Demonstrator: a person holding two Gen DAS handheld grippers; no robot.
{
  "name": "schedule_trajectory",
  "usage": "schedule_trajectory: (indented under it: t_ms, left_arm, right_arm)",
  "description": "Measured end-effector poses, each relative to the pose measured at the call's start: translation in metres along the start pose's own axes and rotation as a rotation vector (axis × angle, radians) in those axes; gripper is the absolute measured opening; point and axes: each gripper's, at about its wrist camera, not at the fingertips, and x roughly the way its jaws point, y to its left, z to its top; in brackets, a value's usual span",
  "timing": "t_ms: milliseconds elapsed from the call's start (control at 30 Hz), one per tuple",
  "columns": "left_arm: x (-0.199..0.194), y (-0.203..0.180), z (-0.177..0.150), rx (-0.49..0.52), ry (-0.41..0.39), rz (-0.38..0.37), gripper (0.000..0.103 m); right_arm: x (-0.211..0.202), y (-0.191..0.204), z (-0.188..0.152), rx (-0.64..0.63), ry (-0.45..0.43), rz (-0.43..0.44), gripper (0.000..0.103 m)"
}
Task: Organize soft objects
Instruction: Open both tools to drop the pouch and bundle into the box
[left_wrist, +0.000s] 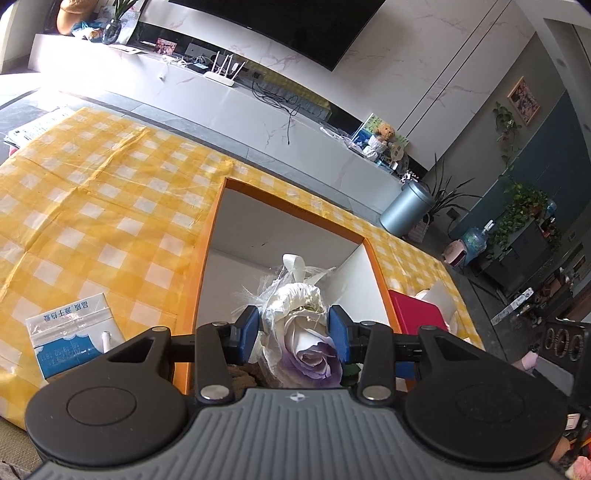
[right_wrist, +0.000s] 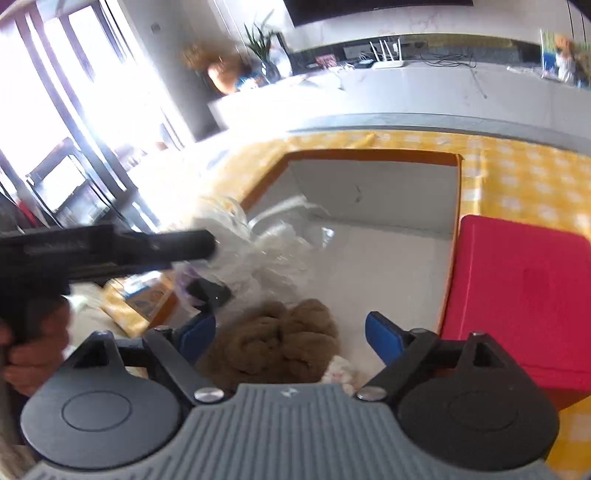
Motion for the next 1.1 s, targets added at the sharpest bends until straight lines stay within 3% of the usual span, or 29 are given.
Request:
schedule_trajectory:
  t_ms: [67,233,467,600,800,867,1100]
  left_arm:
    - [0.008,-0.002,-0.001,0.018,0.011,0.037,0.047]
    - [0.022,-0.009,-0.007,0.062,0.033,0.111,0.047]
    - [0.018,-0.025,-0.015,0.071,0.025,-0.046,0.047]
    - [0.027,-0.036,-0.021,0.078,0.006,-0.05,0.047]
    - [0.041,-0.03,-0.024,0.032,0.056,-0.08,0.047]
    - [0.045,-0.026,-0.025,0.007,0.069,-0.059,0.047]
    - [0.06,-0.033,-0.034,0.022,0.128,-0.07,0.047]
  right_arm:
    - [-0.011,-0.013,-0.002,0.054,-0.043,0.059,0.091]
    - [-0.019,-0.025,-0.001,0.123,-0.072,0.045,0.091]
    - [-0.021,-0.029,-0.001,0.147,-0.069,0.023,0.09]
    - [-0.024,-0.022,-0.003,0.11,-0.076,-0.03,0.087]
    - [-0.037,-0.022,-0.004,0.084,-0.077,-0.071,0.077]
    - [-0.044,-0.025,-0.004,0.08,-0.086,-0.095,0.087]
    - [-0.072,-0.034,-0.006,0.096,-0.148,-0.119,0.088]
